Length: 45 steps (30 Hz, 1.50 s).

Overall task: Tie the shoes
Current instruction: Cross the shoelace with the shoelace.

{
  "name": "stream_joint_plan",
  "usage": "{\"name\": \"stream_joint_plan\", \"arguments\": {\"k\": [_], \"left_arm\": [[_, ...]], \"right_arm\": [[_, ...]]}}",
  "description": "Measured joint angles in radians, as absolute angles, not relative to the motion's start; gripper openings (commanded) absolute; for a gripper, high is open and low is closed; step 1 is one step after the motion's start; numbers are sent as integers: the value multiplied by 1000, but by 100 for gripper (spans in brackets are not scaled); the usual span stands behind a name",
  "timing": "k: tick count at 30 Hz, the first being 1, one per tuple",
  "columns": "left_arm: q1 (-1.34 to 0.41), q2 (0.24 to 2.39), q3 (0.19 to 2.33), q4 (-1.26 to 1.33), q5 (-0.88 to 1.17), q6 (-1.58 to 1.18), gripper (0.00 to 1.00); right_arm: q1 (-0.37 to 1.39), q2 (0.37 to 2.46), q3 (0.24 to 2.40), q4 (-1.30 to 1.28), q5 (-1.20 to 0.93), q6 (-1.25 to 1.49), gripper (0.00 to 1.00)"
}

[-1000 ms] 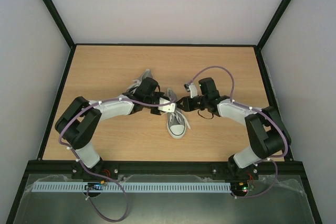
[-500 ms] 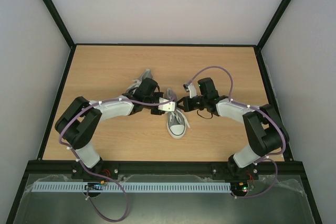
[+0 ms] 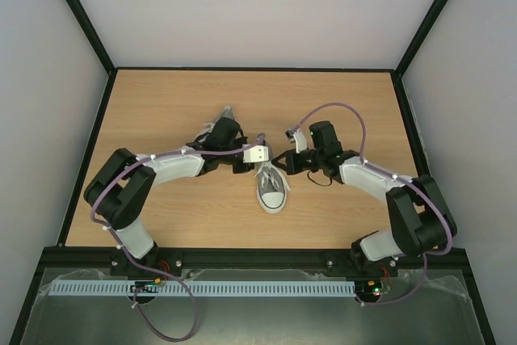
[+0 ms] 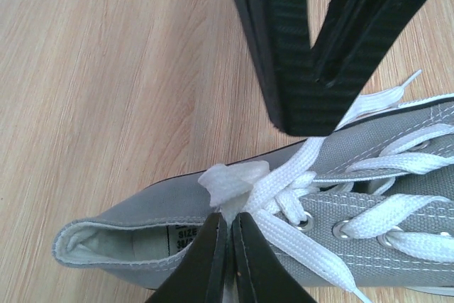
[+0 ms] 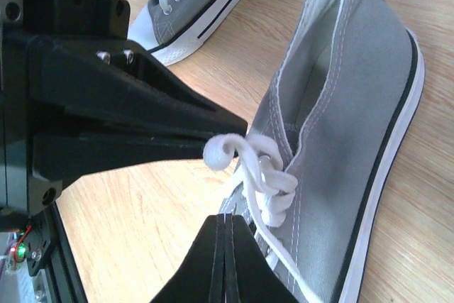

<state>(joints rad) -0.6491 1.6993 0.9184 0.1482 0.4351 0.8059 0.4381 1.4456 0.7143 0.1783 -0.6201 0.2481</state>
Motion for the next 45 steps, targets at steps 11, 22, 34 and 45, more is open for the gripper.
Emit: {"name": "stream_joint_plan", "arguments": {"k": [11, 22, 34, 45], "left_arm": [[-645, 1681, 912, 137, 471, 832, 2], [-627, 1671, 900, 124, 490, 864, 2], [-622, 1668, 897, 120, 493, 871, 2], [-617, 1668, 896, 130, 467, 847, 2]], "right_arm": [[439, 1444, 712, 169, -571, 223, 21], [441, 1555, 760, 241, -605, 208, 22], [459, 1610, 794, 258, -646, 183, 12], [464, 1594, 791, 252, -615, 164, 1]]}}
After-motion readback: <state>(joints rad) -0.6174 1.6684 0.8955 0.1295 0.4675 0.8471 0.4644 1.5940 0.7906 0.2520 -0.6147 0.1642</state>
